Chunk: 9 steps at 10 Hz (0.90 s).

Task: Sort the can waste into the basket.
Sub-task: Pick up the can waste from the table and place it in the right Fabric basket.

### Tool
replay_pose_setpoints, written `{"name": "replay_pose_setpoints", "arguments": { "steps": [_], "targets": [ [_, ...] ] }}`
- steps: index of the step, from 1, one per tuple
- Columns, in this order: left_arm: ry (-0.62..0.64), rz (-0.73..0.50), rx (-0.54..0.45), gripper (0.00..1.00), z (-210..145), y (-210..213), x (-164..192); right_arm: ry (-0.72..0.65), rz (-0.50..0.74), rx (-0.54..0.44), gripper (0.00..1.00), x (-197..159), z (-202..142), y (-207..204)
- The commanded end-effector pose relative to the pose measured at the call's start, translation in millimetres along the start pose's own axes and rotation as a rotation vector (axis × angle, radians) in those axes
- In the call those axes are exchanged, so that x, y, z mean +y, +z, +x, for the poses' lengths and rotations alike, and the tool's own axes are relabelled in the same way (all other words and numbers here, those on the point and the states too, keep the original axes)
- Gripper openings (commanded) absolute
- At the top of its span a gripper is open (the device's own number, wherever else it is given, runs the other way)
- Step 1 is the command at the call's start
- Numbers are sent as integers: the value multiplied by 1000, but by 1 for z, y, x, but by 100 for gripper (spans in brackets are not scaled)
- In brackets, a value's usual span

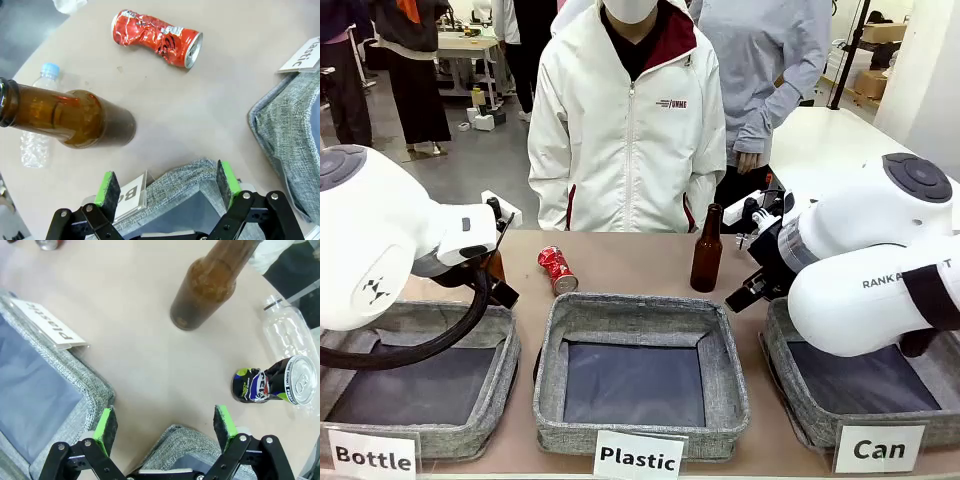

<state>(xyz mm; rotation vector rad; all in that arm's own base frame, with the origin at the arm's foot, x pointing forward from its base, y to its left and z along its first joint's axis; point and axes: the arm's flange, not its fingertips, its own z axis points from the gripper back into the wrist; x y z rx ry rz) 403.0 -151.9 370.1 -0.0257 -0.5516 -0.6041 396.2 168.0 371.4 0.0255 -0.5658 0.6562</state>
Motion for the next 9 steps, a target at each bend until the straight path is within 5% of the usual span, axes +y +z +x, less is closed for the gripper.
{"name": "replay_pose_setpoints", "arguments": {
  "steps": [1,9],
  "targets": [
    [0,0,0,100,0,0,0,0,0,0,100,0,0,0],
    [0,0,0,100,0,0,0,0,0,0,100,0,0,0]
  ]
}}
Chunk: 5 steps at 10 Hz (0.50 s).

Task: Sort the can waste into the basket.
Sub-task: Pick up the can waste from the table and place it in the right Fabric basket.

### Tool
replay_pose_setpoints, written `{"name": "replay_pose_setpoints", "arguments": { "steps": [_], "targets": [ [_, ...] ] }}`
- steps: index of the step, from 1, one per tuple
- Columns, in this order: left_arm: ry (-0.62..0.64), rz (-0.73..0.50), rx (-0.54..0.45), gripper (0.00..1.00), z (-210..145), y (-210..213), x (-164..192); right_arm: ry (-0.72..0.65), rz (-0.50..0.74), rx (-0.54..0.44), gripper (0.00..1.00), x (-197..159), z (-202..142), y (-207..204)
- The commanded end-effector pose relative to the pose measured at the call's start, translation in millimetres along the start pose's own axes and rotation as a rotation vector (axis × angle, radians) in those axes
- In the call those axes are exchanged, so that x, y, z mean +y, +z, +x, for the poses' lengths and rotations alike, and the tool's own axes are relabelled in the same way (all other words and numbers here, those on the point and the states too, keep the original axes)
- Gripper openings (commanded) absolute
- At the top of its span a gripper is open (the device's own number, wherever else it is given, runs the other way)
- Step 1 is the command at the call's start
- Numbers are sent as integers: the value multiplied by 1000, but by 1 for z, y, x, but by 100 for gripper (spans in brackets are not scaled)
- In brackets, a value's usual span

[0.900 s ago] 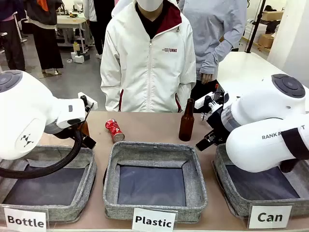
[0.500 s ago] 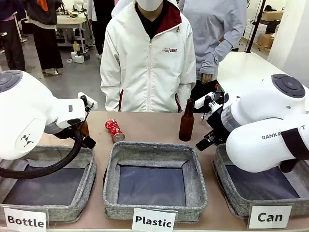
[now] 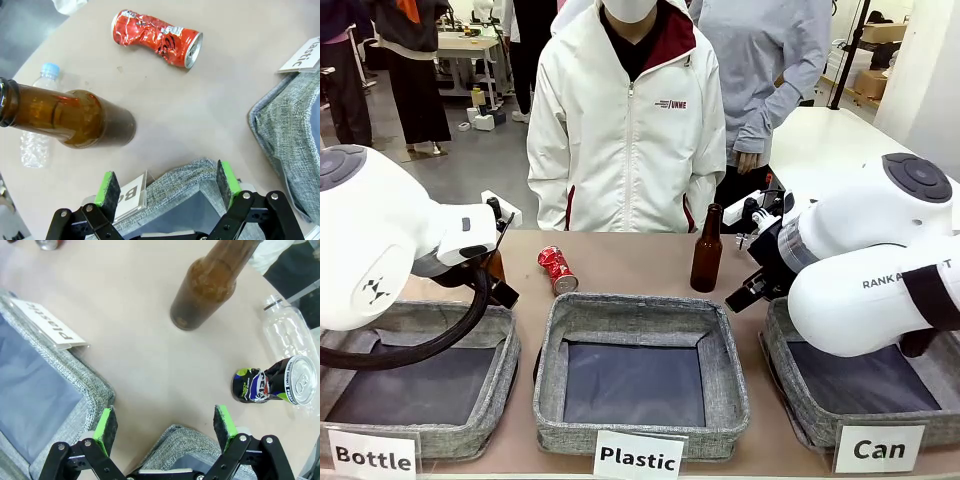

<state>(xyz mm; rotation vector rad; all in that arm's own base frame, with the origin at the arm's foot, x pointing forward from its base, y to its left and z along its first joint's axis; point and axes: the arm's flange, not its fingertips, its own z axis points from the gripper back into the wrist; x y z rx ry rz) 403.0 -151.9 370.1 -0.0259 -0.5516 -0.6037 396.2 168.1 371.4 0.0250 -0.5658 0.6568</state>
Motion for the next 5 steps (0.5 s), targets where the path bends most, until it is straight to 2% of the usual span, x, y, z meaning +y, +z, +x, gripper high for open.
{"name": "replay_pose_setpoints", "arguments": {
  "steps": [1,5],
  "targets": [
    [0,0,0,100,0,0,0,-1,0,0,100,0,0,0],
    [0,0,0,100,0,0,0,-1,0,0,100,0,0,0]
  ]
}}
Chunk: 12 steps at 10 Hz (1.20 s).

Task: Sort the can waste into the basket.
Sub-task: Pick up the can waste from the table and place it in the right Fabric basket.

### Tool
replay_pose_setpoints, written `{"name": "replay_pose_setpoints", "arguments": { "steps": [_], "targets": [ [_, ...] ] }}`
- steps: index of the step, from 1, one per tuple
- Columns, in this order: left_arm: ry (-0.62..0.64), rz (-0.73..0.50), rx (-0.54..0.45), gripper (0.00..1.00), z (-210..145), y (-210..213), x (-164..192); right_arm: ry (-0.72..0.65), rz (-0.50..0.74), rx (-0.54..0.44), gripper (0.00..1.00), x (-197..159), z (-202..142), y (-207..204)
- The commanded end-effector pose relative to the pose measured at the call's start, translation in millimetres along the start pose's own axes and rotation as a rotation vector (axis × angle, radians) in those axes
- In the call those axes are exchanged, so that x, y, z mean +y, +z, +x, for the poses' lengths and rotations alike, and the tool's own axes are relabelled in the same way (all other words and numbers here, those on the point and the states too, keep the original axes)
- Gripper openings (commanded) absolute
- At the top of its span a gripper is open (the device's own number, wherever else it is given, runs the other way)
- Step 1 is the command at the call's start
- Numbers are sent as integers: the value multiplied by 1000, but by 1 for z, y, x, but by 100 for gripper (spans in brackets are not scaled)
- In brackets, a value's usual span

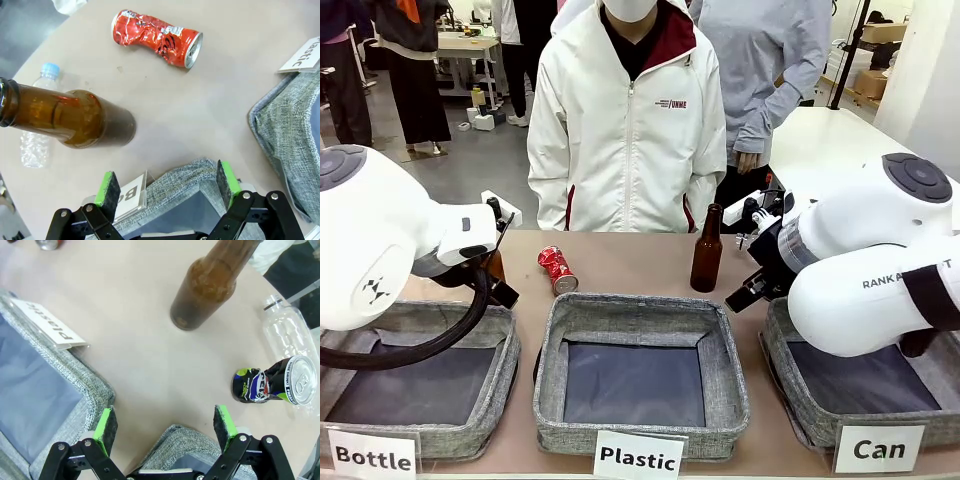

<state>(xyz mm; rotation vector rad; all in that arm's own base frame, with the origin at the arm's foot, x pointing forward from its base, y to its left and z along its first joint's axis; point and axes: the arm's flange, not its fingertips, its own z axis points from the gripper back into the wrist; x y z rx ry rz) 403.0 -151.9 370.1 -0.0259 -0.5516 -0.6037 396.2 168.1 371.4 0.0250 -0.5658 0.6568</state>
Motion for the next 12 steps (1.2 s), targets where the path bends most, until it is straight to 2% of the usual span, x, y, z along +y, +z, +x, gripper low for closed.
{"name": "replay_pose_setpoints", "arguments": {
  "steps": [1,2,4,5,6,7,9,10,11,12],
  "targets": [
    [0,0,0,100,0,0,0,0,0,0,100,0,0,0],
    [0,0,0,100,0,0,0,1,-25,3,100,-3,4,12],
    [-21,-179,-38,100,8,49,-7,-31,-13,-42,100,-18,12,64],
    [20,-281,-20,100,13,87,-8,-41,32,-62,100,-24,15,101],
    [69,-369,36,100,18,122,-13,-90,123,-32,100,-26,17,133],
    [118,-424,22,100,15,155,-11,-157,262,9,100,-29,13,163],
    [107,-646,-25,100,-10,219,20,-298,463,56,100,-45,-6,212],
    [140,-700,-75,100,-29,242,48,-333,587,48,100,-63,-28,231],
    [219,-729,-133,100,-53,251,79,-375,644,38,100,-84,-56,241],
    [303,-747,-188,100,-78,250,110,-458,735,-31,100,-110,-90,243]
  ]
}}
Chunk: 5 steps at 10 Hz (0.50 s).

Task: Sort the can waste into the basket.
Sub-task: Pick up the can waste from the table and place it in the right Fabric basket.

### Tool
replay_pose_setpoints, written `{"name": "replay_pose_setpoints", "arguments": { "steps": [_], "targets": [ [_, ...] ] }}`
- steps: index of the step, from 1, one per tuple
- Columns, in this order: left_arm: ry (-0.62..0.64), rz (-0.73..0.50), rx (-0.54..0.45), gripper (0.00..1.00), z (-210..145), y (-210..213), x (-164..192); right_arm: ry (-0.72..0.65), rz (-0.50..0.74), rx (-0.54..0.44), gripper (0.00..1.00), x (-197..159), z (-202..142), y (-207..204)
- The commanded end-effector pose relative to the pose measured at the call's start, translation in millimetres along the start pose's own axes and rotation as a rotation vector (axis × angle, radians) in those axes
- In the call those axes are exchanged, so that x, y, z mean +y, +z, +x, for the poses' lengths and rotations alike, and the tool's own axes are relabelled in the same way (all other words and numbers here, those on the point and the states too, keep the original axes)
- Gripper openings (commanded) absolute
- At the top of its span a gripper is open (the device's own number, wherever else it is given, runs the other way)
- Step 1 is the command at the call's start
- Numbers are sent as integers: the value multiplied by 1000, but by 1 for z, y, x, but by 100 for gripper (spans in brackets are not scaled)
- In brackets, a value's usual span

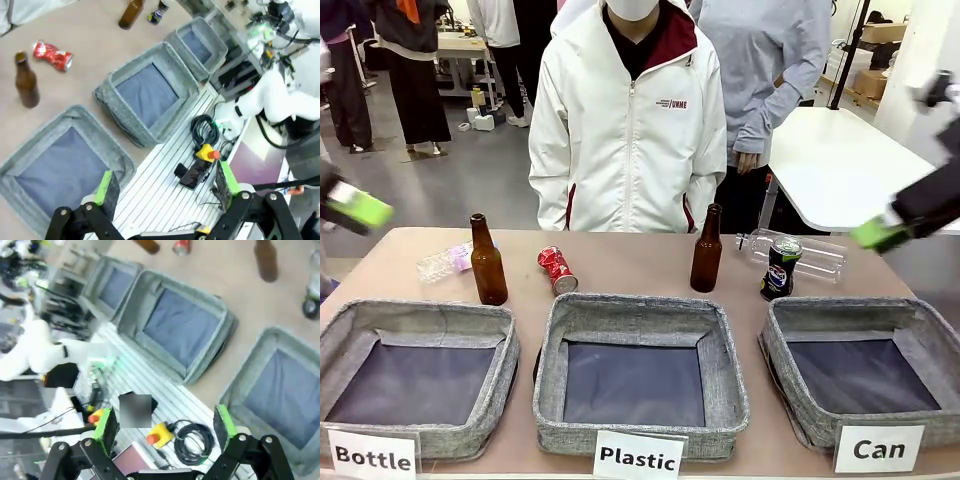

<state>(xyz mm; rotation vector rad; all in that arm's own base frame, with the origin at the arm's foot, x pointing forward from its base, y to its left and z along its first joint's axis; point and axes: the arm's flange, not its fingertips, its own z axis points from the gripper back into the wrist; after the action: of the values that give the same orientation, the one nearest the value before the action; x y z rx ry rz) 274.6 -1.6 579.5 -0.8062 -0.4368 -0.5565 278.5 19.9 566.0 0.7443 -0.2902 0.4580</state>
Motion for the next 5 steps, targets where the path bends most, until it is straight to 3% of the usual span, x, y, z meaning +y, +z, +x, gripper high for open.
{"name": "replay_pose_setpoints", "arguments": {
  "steps": [1,3,5],
  "targets": [
    [149,-78,-142,100,-28,28,67,-141,159,-157,100,-71,-42,33],
    [434,-229,-365,100,-70,50,149,-310,295,-372,100,-146,-100,61],
    [608,-282,-535,100,-106,45,179,-486,389,-506,100,-210,-140,81]
  ]
}}
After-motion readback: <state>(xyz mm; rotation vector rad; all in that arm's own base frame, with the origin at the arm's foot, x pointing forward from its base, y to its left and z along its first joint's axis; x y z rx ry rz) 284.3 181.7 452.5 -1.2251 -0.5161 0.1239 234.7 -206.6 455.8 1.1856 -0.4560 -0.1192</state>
